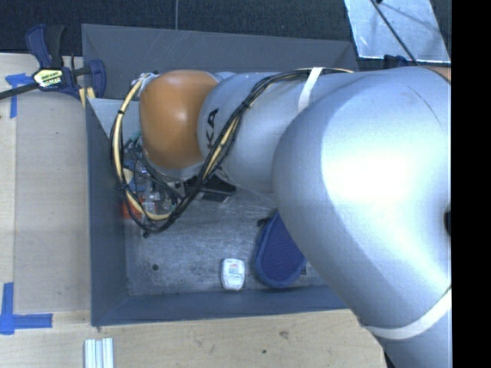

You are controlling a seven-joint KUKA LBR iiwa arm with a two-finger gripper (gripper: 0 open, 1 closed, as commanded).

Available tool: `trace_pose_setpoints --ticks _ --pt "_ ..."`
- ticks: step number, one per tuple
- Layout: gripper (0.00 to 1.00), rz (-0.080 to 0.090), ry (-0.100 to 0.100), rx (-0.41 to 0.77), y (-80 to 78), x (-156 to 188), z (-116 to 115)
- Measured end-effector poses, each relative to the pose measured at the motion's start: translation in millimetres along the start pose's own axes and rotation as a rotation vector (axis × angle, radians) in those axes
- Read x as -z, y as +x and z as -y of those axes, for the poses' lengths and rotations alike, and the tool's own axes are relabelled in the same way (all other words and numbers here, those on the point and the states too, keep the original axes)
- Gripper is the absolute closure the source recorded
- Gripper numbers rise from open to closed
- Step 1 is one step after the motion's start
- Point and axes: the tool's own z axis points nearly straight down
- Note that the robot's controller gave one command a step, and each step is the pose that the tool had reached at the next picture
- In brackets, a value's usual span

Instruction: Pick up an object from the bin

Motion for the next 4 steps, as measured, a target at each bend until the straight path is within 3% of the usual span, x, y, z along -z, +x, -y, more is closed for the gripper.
trace_pose_setpoints --ticks 1,2,4 --pt "0.0 -0.005 -0.001 -0.002 -3.1 3 1" --pt "1.0 0.002 -0.003 -0.003 -5.3 6 1" --pt "1.0 -0.009 -0.002 -0.005 -9.5 48 1"
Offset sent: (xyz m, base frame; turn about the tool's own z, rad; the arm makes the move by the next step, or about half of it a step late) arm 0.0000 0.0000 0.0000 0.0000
